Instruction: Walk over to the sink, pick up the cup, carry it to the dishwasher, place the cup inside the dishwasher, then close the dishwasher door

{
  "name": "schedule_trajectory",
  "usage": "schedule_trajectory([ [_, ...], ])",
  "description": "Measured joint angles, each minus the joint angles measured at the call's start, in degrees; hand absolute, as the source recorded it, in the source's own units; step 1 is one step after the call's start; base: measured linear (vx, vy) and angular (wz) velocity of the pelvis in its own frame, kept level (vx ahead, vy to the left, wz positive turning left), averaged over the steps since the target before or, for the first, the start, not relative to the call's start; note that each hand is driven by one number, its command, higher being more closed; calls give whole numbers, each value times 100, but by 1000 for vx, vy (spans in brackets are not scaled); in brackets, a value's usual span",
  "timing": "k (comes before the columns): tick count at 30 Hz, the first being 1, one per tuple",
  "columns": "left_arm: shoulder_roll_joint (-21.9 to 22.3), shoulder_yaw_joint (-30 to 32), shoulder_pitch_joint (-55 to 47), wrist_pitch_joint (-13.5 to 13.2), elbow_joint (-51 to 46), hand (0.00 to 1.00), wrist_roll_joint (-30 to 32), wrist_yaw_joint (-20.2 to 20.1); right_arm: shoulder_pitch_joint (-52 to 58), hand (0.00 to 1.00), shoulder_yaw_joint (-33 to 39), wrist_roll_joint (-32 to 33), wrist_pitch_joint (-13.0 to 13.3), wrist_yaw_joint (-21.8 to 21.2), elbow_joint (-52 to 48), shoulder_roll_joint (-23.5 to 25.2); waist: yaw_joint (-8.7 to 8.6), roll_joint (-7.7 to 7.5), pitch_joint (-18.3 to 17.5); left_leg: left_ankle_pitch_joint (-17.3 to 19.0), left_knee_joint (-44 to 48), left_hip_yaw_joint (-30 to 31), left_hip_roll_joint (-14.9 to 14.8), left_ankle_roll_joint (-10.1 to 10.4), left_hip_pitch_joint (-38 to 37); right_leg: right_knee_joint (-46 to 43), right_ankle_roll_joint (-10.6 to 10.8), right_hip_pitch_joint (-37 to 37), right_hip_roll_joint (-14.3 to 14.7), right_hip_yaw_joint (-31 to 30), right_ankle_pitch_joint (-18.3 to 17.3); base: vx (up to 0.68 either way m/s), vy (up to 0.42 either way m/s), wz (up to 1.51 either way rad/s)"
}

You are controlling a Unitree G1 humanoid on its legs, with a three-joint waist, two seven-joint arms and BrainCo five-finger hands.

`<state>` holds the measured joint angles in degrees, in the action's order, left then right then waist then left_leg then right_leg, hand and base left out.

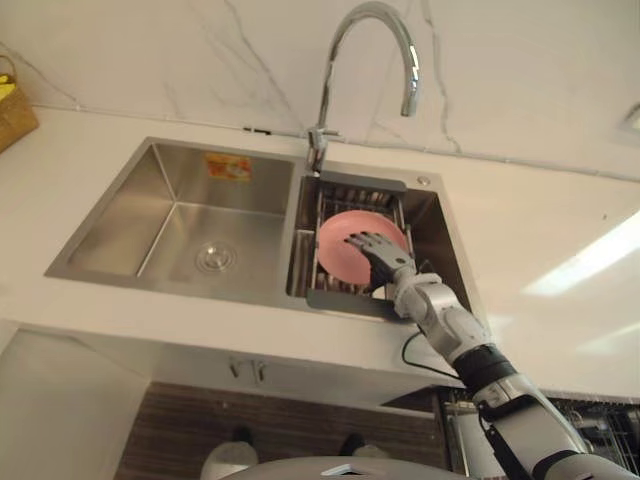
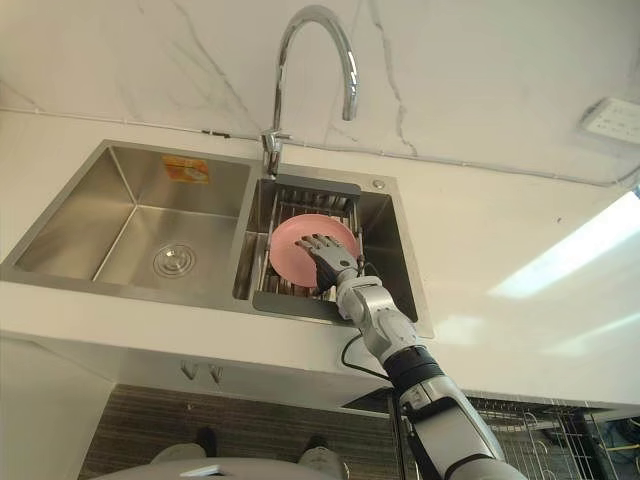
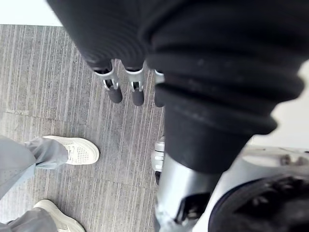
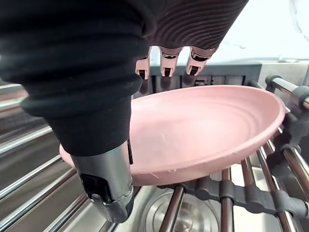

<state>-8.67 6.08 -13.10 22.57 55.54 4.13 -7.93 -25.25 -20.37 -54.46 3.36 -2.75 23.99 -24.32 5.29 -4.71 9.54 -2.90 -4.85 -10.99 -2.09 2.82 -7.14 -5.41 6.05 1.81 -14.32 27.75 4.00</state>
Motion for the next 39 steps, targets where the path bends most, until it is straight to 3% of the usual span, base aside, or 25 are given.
schedule_trajectory([
  [15,-63,-212,9,-17,-43,0,47,-46,-324,0,-147,-196,-437,394,454,-101,146,-33,104,-13,2,147,62,-11,83,-233,8,-108,-154,163,-173,7,5,5],
  [21,-53,-227,11,-68,-80,0,54,-56,-309,0,-160,-76,-326,1289,661,-86,189,-3,167,-49,35,164,63,-53,94,-334,48,-115,-176,187,-194,31,-16,2],
  [25,-45,-236,10,-89,-83,0,41,-98,-309,0,-152,36,-98,1885,650,-85,188,32,234,-66,34,176,67,-53,100,-385,55,-146,-189,175,-205,0,0,0],
  [39,-62,-395,3,-250,-84,0,41,-101,-312,0,-145,57,-97,2724,843,-66,314,107,325,-127,5,462,150,-42,237,-517,56,-183,-346,416,-290,-24,-1,10],
])
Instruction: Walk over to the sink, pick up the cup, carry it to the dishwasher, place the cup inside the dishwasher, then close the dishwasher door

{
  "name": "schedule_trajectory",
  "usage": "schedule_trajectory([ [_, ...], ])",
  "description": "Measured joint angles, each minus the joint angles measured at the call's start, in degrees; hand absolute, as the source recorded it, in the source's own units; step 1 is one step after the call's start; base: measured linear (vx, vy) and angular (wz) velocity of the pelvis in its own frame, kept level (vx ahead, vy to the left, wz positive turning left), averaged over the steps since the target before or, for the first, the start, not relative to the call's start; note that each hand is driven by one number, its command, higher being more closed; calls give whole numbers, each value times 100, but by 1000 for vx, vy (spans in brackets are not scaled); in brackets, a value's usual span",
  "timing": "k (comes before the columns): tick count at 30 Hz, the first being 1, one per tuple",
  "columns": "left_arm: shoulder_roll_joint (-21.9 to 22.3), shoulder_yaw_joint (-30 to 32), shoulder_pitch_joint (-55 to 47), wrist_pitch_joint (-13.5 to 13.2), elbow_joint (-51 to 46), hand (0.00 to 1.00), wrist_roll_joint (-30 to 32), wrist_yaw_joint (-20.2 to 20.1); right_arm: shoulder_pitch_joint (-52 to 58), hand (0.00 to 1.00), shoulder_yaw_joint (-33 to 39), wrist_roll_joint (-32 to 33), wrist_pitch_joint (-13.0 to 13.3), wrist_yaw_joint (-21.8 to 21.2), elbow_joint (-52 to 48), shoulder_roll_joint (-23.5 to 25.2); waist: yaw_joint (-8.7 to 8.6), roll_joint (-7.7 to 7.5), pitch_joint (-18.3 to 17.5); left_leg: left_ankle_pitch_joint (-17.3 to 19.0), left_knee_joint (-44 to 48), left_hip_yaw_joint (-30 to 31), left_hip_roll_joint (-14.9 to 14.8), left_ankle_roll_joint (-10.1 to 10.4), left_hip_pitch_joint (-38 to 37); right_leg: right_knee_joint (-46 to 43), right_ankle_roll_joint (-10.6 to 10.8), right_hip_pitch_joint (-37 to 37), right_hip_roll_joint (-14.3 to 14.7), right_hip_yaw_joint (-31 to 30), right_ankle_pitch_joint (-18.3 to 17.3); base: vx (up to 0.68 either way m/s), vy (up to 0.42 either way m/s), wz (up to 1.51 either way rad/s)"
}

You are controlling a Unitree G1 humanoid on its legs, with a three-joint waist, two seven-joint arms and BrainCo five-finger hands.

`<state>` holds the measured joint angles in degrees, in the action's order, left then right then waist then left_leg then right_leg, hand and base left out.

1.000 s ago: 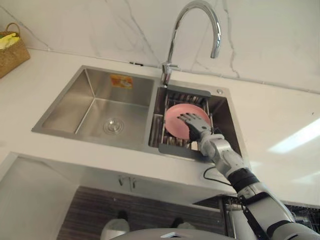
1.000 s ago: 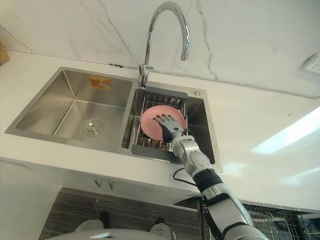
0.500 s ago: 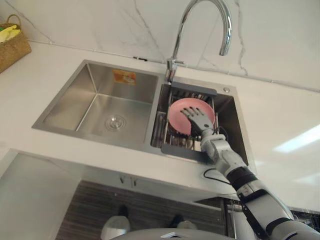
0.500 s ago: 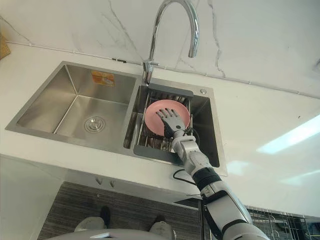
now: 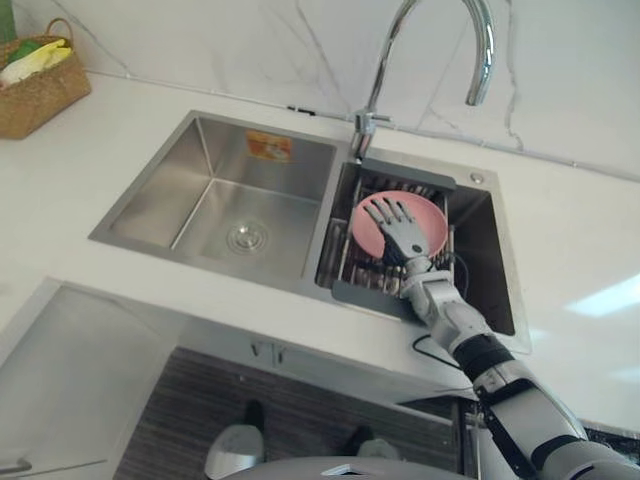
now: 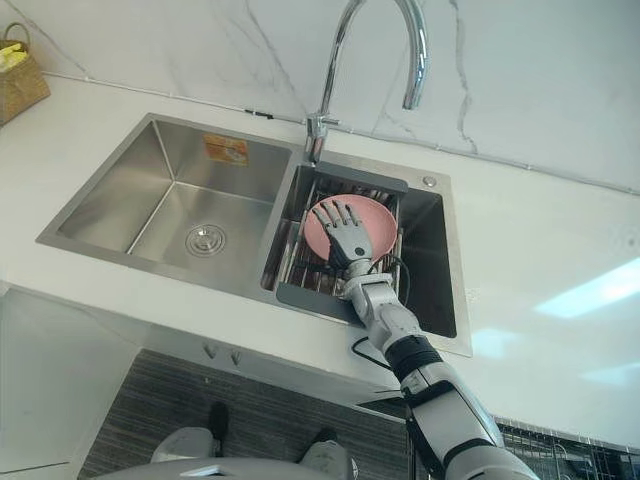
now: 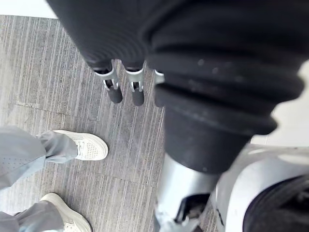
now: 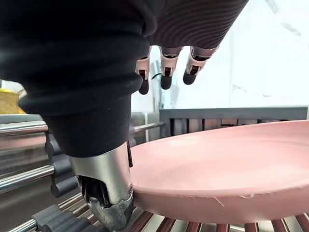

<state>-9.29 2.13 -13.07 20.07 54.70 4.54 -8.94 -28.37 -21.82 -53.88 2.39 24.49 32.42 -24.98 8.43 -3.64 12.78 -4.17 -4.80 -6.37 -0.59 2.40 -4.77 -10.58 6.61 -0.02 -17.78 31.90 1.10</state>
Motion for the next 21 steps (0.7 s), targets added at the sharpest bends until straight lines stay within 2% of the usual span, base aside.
schedule_trajectory([
  [10,10,1,-12,-86,4,0,1,-6,-54,0,16,18,-139,269,0,-23,-2,39,24,-17,-1,52,0,6,52,-20,1,-24,-8,45,-6,-4,-5,2],
  [14,37,3,-18,-150,3,0,0,-6,-78,0,263,321,-169,431,9,-42,-9,119,73,-44,-2,98,5,9,79,-17,-25,-20,-12,82,-21,-16,-14,5],
  [21,65,14,-61,-202,-3,0,2,-6,-101,0,316,633,-171,507,3,-41,-54,148,91,-58,-1,30,-8,11,78,37,-36,-16,18,39,44,-1,-2,-2],
])
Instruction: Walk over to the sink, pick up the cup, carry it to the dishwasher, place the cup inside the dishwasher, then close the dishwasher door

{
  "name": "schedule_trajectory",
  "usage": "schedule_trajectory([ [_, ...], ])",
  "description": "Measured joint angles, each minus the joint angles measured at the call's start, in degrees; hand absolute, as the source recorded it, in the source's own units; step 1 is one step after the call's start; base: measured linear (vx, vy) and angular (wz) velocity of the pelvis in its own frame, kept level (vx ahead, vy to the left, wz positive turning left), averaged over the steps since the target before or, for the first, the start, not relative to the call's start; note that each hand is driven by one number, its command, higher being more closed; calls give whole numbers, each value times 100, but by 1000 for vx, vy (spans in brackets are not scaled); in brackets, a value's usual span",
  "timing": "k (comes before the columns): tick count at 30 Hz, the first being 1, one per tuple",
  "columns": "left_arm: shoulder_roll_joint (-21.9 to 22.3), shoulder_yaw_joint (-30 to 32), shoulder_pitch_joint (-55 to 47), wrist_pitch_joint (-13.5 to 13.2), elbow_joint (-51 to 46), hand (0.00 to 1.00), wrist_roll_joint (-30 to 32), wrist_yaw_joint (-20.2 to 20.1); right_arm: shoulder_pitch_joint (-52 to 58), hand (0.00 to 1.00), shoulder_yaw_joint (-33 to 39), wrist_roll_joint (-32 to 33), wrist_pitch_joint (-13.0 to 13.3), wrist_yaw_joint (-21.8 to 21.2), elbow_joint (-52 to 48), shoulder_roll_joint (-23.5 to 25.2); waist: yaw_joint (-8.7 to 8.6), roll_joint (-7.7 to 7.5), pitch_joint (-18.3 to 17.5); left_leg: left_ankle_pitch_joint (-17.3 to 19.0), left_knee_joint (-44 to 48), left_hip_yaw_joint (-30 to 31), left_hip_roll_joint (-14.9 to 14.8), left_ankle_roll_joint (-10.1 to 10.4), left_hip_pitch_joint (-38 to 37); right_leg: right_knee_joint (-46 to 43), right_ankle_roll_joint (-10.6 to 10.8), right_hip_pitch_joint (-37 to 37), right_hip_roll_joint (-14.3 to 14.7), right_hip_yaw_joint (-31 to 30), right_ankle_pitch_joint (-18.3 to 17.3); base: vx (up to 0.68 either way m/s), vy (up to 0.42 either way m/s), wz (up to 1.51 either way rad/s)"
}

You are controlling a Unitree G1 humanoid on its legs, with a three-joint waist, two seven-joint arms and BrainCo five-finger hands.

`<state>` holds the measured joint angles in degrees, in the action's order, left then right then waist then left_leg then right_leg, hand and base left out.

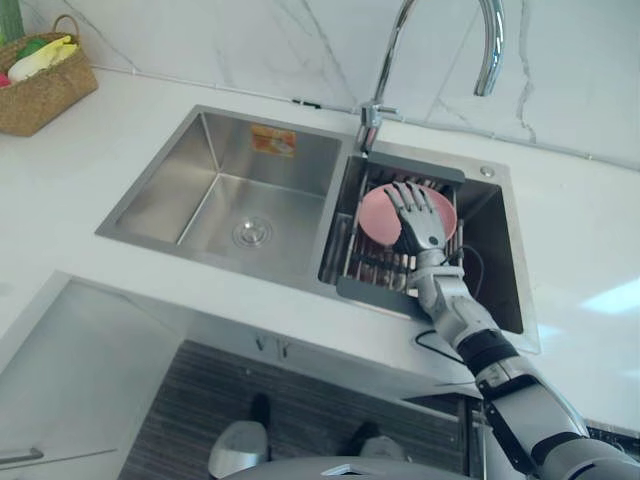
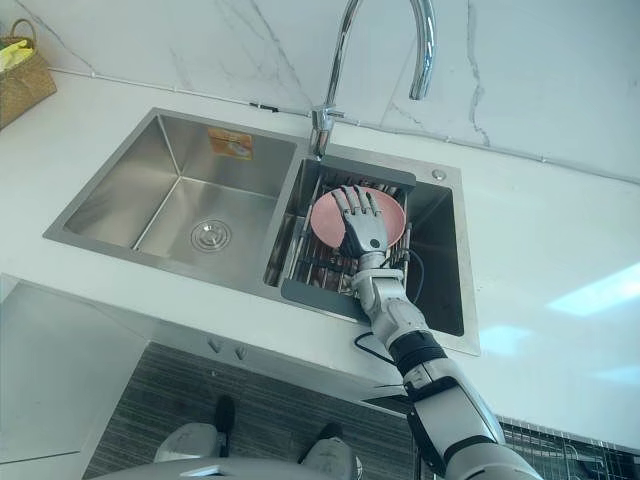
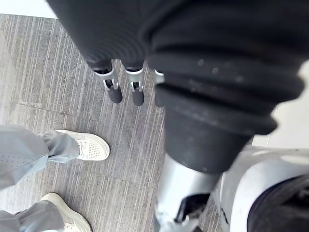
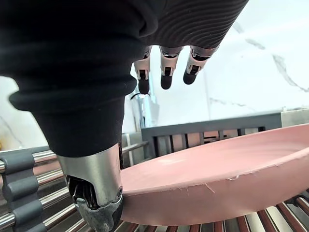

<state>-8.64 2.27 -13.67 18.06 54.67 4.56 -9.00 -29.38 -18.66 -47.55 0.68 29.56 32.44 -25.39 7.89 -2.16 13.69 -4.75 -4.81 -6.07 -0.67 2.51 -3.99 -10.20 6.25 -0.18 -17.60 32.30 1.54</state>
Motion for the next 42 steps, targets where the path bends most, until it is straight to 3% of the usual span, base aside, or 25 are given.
schedule_trajectory([
  [6,21,2,-14,-16,-8,0,0,1,0,0,214,0,-77,41,-11,2,-46,41,24,-16,0,-50,9,-21,0,120,8,15,39,-50,120,-7,-2,-5],
  [13,34,0,-82,-16,-10,0,0,1,-8,0,881,241,-261,608,-365,-174,-84,65,20,-21,-1,-87,-4,-14,-10,186,-16,39,82,-69,141,-1,-3,0],
  [22,37,-4,-96,-15,-10,0,9,-3,-10,0,990,342,-302,653,-754,-224,-105,70,15,-21,1,-100,-32,-13,-32,190,-15,60,101,-70,158,0,0,0],
  [25,35,-4,-96,-16,-11,0,8,-4,-10,0,986,339,-185,359,-754,-221,-97,67,13,-21,-1,-99,-31,-12,-32,193,-15,62,102,-70,159,0,0,0],
  [30,6,-4,-96,-18,-11,0,8,-10,22,0,964,676,86,-674,-753,-225,-115,56,5,-20,-2,-100,-32,-12,-32,230,-22,79,119,-73,161,0,0,0],
  [35,-83,0,-141,-10,-7,0,6,-45,414,0,912,982,293,-1629,-729,-303,-140,-96,-87,12,-2,-184,-58,-3,-64,297,-8,99,189,-181,206,14,-16,-7],
  [42,-130,-5,-151,11,-3,0,-2,-53,591,0,750,995,667,-2405,-673,-714,-200,-207,-175,71,-4,-362,-55,-13,-180,316,-15,96,204,-328,229,5,-9,-15],
])
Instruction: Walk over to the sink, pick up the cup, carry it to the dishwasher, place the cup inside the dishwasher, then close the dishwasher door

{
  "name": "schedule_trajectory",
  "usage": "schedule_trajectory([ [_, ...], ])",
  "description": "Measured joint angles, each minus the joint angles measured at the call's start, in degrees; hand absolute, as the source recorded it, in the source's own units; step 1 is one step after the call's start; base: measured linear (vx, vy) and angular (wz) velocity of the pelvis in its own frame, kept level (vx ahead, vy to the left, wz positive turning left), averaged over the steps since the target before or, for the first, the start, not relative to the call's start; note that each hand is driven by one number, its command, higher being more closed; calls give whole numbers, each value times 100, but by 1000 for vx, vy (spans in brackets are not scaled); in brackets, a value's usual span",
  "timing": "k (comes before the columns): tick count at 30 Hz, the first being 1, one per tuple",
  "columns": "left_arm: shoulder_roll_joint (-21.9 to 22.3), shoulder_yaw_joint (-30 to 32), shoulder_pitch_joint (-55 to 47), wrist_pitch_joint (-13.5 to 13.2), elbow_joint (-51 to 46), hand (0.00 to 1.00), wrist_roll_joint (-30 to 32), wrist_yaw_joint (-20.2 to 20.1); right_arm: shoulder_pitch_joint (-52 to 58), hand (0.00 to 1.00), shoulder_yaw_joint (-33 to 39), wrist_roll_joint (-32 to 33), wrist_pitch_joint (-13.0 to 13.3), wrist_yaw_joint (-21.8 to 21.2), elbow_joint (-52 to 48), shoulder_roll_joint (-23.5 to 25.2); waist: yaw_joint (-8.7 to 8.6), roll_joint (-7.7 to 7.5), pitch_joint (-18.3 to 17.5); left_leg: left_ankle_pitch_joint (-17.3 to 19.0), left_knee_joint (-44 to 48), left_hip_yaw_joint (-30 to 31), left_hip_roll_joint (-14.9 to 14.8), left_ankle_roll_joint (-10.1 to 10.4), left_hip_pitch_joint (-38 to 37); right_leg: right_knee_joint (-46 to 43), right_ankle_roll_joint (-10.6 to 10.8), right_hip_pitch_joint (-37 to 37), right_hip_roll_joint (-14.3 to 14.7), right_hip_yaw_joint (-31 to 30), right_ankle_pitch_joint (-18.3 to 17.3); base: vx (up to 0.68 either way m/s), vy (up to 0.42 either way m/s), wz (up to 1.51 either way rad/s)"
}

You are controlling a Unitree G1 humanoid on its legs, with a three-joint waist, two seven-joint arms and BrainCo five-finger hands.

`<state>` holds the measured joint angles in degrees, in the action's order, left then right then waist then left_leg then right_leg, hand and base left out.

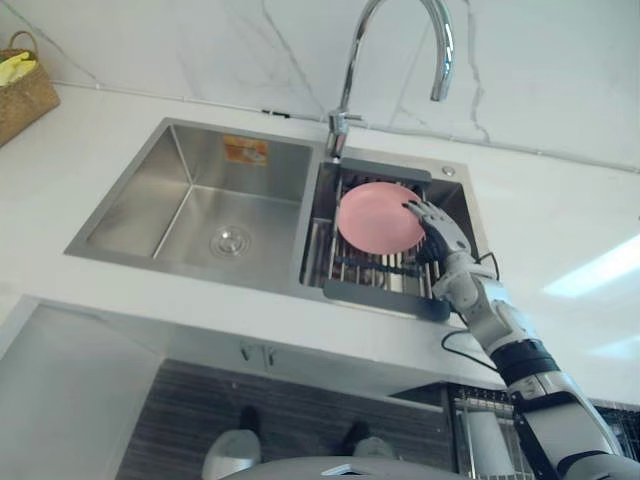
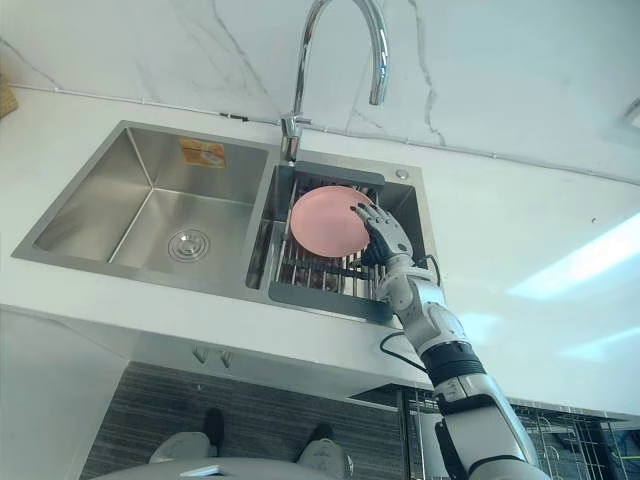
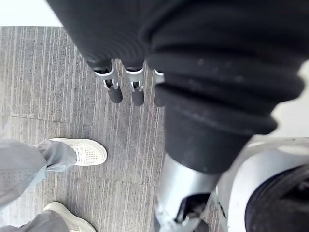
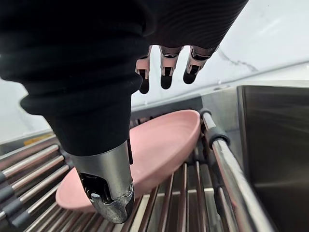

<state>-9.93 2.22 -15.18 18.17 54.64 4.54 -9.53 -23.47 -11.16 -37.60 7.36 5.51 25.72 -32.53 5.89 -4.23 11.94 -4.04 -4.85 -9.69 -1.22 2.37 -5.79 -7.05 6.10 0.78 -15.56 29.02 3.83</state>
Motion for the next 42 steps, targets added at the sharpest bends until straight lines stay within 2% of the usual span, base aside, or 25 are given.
schedule_trajectory([
  [5,-26,-6,1,53,3,0,-58,2,122,0,-73,-142,160,-156,102,-9,4,-49,-55,2,-1,-1,12,-2,0,19,-7,7,-5,-1,-1,0,0,0],
  [8,-44,-10,0,97,5,0,-102,6,121,0,-219,-533,189,-102,279,-10,21,-74,-81,2,-1,2,23,-4,2,39,-7,19,-11,2,2,0,0,0],
  [12,-55,-16,0,141,5,0,-115,8,121,0,-226,-900,193,218,298,-6,30,-91,-93,2,-1,6,29,-5,6,41,-7,18,-16,5,3,0,0,0],
  [20,-86,-57,1,137,10,0,-170,29,81,0,-359,-1519,-167,1113,454,83,63,-125,-121,0,-1,39,36,-9,65,39,-19,0,-22,25,11,0,-2,1],
  [25,-86,-60,7,113,11,0,-202,46,39,0,-435,-1690,-462,1440,485,168,108,-123,-120,0,-1,66,36,-9,94,29,3,-3,-23,42,-14,0,0,1],
  [32,-101,-117,107,14,16,0,-223,46,-399,0,-629,-1696,-789,1606,1036,271,202,-98,-66,-17,0,196,28,-15,303,-16,-3,-145,-42,170,-59,7,-16,13],
  [36,-98,-138,166,-30,8,0,-302,46,-550,0,-842,-1908,-781,1612,1147,312,294,-63,44,-74,3,215,18,4,389,-50,-34,-222,-37,183,-59,34,-31,6],
  [42,-150,-144,241,-73,8,0,-326,46,-992,0,-1125,-1708,-682,1130,1176,256,231,-156,211,-110,34,244,22,-37,460,-61,-39,-306,-18,170,-60,19,-18,-2],
])
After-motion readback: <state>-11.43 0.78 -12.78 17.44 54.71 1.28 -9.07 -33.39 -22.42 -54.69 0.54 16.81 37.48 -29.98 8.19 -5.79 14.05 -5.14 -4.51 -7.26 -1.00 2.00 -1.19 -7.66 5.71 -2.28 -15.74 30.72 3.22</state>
